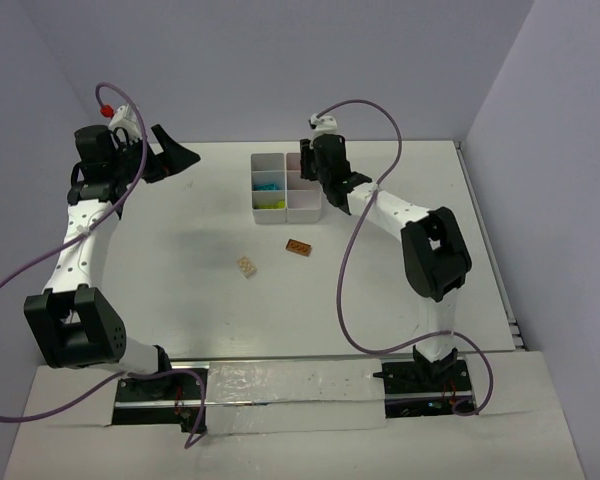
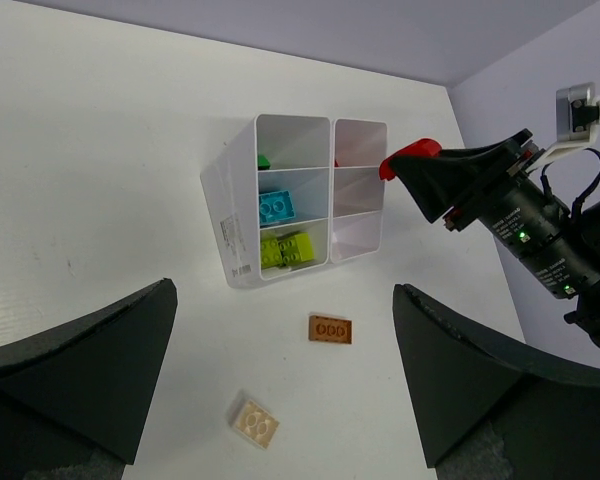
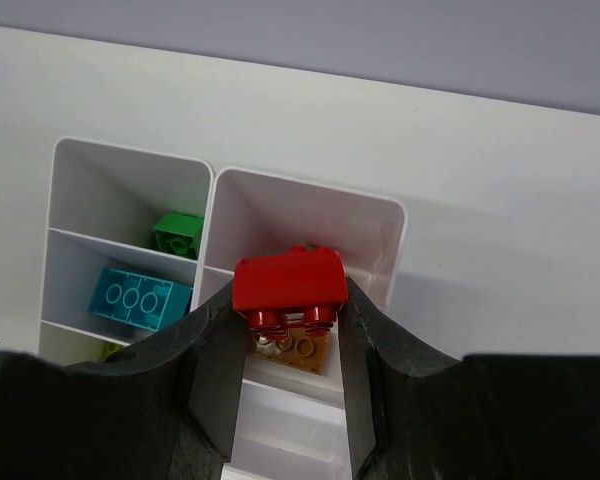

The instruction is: Sort the legos into containers by color

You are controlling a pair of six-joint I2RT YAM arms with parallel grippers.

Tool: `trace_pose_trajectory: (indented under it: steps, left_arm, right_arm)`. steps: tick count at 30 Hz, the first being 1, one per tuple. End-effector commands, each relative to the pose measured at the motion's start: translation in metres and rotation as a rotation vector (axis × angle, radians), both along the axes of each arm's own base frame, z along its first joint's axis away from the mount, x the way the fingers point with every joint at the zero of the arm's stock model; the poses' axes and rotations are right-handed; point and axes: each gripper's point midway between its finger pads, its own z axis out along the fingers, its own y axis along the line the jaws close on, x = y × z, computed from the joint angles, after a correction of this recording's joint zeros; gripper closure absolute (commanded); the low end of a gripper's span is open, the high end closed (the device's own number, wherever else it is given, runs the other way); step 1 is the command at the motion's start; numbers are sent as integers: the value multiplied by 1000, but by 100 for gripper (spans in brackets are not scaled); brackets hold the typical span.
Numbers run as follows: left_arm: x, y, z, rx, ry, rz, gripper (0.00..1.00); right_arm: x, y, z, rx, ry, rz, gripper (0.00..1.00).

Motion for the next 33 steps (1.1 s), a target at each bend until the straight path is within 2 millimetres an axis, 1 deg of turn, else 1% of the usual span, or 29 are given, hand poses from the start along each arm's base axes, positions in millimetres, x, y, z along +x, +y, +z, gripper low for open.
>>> trace_pose_trajectory:
  steps: [1,6,9,13,15,19,20,22,23,26,29,31,32,33]
  left_arm:
    - [3,2,4,16,-28,11,1]
    - [0,2,2,27,-29,5,1]
    - [0,2,-2,46,-26,3,1]
    - [-1,2,-1,76,-37,-3,1]
    - [-2,1,0,102,-50,-14,1]
    - [-4,-1,-2,142,-61,-31,1]
    - [-5,-2,-2,152,-66,-37,1]
    - [-6,-3,-2,162,-71,-39,1]
    - [-6,-2,-2,167,-71,-40,1]
    - [-7,-4,1,189,-87,-46,1]
    - [-10,-6,3,202,-100,-63,1]
    - [-13,-10,5,217,-121,-100,1]
    - [-15,-14,6,236,-140,-130,1]
    - [-18,-18,6,253,-157,-159,1]
  right_arm:
    - [20,8,42,52,-128,-38,100]
    - [26,7,39,38,-138,-56,100]
    - [30,7,34,28,-135,-66,99]
    - [33,10,24,24,-120,-65,80]
    - [35,12,21,23,-109,-57,68]
    - [38,17,21,34,-98,-51,53]
    - [38,16,20,34,-98,-54,51]
    - [39,16,21,34,-100,-59,50]
    - [40,15,23,36,-102,-62,48]
    - [37,16,28,42,-104,-58,27]
    - [32,16,37,59,-94,-51,23]
    - [24,16,57,95,-100,-40,22]
    - [16,13,73,113,-107,-33,18]
    - [11,11,68,113,-91,-34,14]
